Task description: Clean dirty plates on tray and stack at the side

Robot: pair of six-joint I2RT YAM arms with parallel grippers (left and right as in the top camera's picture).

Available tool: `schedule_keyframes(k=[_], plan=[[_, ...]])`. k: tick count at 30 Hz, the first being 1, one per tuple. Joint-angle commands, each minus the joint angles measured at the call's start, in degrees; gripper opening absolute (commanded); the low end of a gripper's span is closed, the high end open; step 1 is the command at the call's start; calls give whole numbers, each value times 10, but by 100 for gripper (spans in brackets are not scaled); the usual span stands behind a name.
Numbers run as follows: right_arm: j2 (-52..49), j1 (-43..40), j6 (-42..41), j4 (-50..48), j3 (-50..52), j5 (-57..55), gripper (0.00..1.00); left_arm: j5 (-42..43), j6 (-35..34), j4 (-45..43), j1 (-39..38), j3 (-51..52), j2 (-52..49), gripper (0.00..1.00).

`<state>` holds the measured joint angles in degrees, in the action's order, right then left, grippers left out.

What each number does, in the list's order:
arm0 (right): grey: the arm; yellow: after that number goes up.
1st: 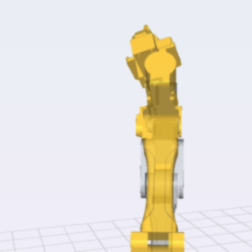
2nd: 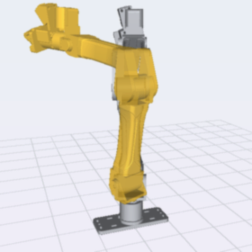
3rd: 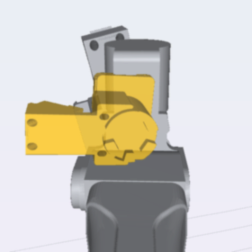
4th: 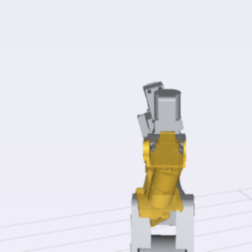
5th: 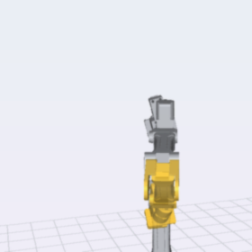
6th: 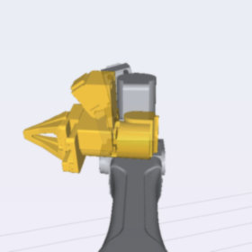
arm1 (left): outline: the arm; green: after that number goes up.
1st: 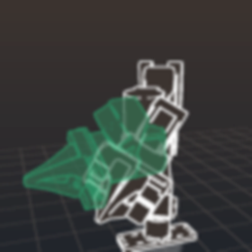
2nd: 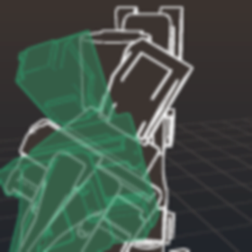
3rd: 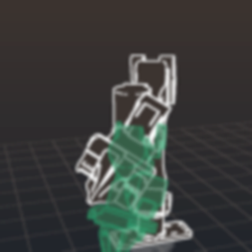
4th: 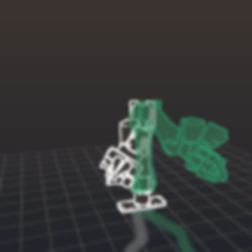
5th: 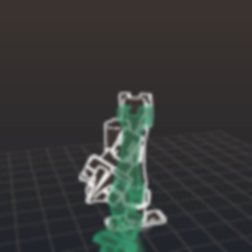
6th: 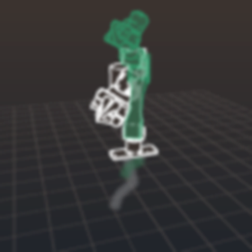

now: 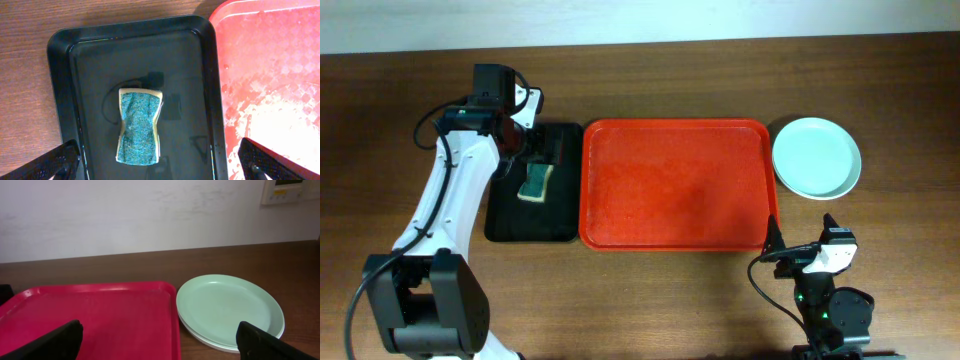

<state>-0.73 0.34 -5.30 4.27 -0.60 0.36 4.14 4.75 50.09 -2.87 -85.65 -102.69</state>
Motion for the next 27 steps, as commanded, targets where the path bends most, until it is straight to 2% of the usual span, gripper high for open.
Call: schedule_keyframes(k=[1, 14, 21, 27], plan=[[5, -4, 6, 3, 3, 5, 99, 6, -1, 0, 3, -4, -2, 99], [5, -4, 6, 3, 3, 5, 99, 6, -1, 1, 3, -4, 6, 99], [5, -4, 6, 3, 3, 5, 99, 6, -1, 0, 3, -4, 73, 99], [5, -4, 6, 3, 3, 5, 99, 6, -1, 0, 3, -4, 169, 99]])
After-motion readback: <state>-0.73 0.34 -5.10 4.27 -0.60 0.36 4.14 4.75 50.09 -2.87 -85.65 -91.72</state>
